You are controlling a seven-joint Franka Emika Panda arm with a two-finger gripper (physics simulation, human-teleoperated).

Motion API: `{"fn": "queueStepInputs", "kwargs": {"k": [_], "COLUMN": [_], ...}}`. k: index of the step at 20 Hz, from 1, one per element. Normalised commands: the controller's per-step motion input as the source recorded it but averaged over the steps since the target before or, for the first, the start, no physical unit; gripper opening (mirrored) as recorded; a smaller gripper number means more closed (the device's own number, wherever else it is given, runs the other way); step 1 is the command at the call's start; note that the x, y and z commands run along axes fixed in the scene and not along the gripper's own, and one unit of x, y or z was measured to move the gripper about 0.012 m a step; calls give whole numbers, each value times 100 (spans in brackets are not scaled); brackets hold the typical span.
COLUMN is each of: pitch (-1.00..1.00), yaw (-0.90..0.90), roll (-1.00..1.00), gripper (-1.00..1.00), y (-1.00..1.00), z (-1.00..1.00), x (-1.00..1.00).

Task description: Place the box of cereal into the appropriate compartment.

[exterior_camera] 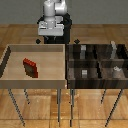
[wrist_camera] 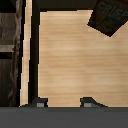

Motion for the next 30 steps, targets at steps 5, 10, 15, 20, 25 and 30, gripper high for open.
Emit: {"fn": "queueStepInputs", "kwargs": {"k": [5, 10, 15, 20, 25, 30], "pitch": [0, 0, 0, 0, 0, 0], "yaw": [0, 0, 0, 0, 0, 0], "roll": [0, 0, 0, 0, 0, 0], "gripper": [100, 100, 100, 100, 100, 100], "y": [-20, -80, -100, -100, -60, 0], "z": [0, 0, 0, 0, -20, -60], "x": [0, 0, 0, 0, 0, 0]}}
